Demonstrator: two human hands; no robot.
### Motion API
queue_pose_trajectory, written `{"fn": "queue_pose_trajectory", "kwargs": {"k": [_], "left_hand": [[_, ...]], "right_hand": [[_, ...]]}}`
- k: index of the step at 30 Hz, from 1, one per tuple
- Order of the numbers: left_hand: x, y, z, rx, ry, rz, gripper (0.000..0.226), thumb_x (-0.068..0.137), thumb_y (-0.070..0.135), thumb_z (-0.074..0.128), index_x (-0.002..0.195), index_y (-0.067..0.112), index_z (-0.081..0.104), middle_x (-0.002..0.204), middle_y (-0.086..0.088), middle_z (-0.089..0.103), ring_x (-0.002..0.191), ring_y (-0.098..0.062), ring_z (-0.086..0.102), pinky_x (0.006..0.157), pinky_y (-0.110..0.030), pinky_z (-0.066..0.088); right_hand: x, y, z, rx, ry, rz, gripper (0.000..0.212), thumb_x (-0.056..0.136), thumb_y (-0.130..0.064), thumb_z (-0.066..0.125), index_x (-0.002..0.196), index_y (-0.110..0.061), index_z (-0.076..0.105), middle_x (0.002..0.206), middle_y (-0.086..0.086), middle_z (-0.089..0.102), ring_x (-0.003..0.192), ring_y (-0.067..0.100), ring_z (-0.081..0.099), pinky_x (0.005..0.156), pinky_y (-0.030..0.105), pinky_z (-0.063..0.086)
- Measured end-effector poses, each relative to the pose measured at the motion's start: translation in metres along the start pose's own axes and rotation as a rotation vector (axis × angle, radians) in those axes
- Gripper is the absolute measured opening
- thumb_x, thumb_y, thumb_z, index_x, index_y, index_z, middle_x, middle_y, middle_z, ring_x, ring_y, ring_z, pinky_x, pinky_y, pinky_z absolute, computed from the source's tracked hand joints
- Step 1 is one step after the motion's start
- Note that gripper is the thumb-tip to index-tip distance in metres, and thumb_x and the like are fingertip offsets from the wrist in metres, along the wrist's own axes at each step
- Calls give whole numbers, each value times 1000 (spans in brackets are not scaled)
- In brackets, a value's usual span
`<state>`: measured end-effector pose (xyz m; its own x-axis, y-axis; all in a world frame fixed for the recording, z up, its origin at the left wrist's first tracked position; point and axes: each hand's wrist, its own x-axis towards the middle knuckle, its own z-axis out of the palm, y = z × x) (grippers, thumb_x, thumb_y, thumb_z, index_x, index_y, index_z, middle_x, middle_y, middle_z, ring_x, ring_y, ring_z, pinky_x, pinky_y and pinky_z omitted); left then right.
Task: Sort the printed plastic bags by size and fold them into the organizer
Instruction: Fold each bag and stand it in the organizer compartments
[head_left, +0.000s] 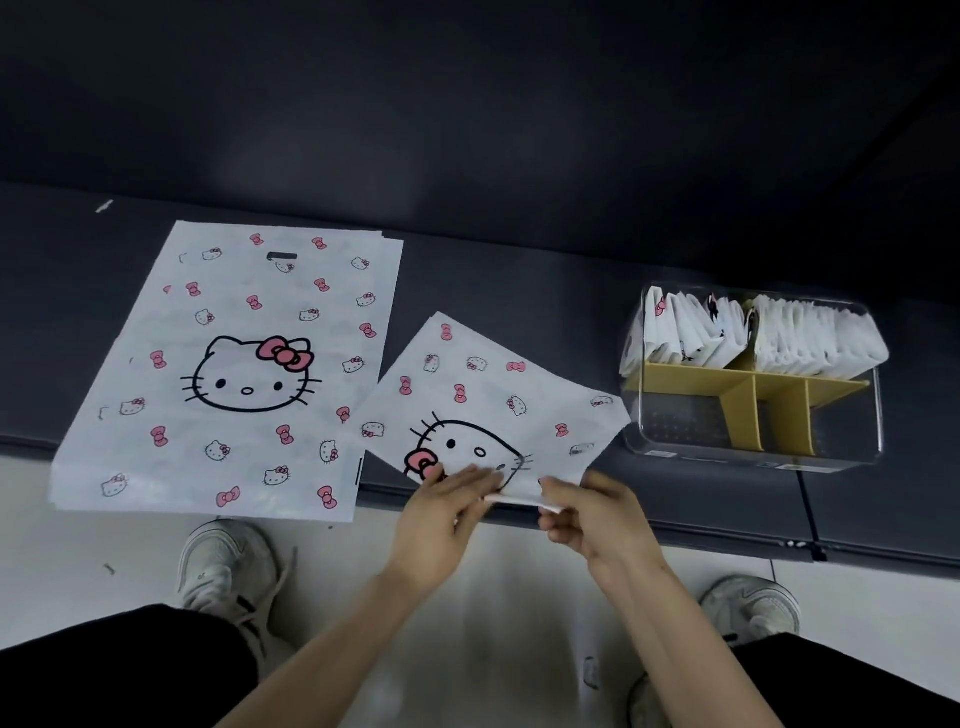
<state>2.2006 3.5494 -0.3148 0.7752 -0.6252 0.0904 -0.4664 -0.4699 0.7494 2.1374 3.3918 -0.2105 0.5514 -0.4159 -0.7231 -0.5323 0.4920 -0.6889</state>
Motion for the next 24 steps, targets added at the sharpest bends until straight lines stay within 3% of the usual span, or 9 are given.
{"fn": "queue_pose_trajectory", "kwargs": {"k": [2, 5, 8, 11, 13, 16, 19, 22, 24], "left_hand": [[5, 8, -6, -168, 48, -215, 25, 97, 31, 49, 85, 22, 69, 83, 15, 65, 82, 6, 51, 80, -9, 36], [9, 10, -20, -398, -21, -428, 42, 98, 21, 49, 58, 21, 35, 58, 11, 32, 55, -3, 33, 57, -22, 25], [15, 4, -42, -480, -119, -467, 41, 97, 29, 47, 64, 13, 29, 61, 11, 28, 59, -5, 27, 57, -22, 22], [20, -5, -58, -562, -225, -495, 48, 97, 44, 45, 78, 0, 49, 76, -3, 51, 74, -10, 46, 74, -21, 37], [21, -9, -65, -600, -275, -509, 47, 97, 48, 43, 93, 4, 59, 93, -2, 65, 88, -8, 56, 87, -24, 41], [25, -6, -67, -654, -226, -555, 32, 100, 38, 40, 99, 16, 64, 94, 12, 70, 89, 2, 61, 80, -11, 43], [30, -7, -65, -716, -164, -607, 23, 101, 30, 41, 111, 26, 62, 99, 19, 70, 96, 3, 62, 79, -9, 45], [33, -15, -61, -684, -115, -601, 24, 100, 30, 44, 120, 35, 57, 114, 16, 66, 109, -5, 59, 93, -23, 45], [36, -17, -55, -607, -45, -622, 23, 100, 28, 45, 120, 37, 55, 111, 14, 65, 106, -7, 59, 86, -20, 47]], "right_hand": [[-8, -7, 0, 67, -104, -99, 7, 89, -10, 62, 84, -6, 61, 75, 12, 71, 61, 21, 68, 51, 25, 54], [-3, -13, -13, 0, -19, -216, 25, 88, -14, 64, 111, -7, 60, 96, 13, 71, 85, 23, 69, 71, 32, 58], [19, -9, -22, -303, 226, -243, 50, 81, -11, 71, 127, -10, 51, 102, 4, 67, 93, 19, 63, 89, 37, 49], [36, -4, -19, -407, 326, -215, 70, 74, -18, 73, 136, -15, 42, 117, 1, 60, 107, 22, 59, 93, 38, 45], [44, -2, -19, -353, 312, -224, 50, 69, -20, 73, 116, -15, 56, 105, 2, 67, 100, 24, 63, 84, 36, 49], [45, -4, -20, -224, 235, -263, 13, 80, -5, 69, 91, -11, 67, 86, -3, 71, 86, 15, 65, 72, 21, 46], [45, -3, -27, -176, 305, -338, 21, 81, -9, 72, 101, -14, 66, 90, -4, 70, 90, 13, 63, 83, 26, 44], [50, 0, -31, -455, 359, -471, 12, 80, -20, 73, 89, -27, 67, 87, -13, 70, 90, 11, 64, 86, 33, 49], [54, -2, -26, -442, 303, -458, 23, 79, -20, 75, 96, -25, 60, 85, -13, 70, 87, 9, 65, 83, 31, 49]]}}
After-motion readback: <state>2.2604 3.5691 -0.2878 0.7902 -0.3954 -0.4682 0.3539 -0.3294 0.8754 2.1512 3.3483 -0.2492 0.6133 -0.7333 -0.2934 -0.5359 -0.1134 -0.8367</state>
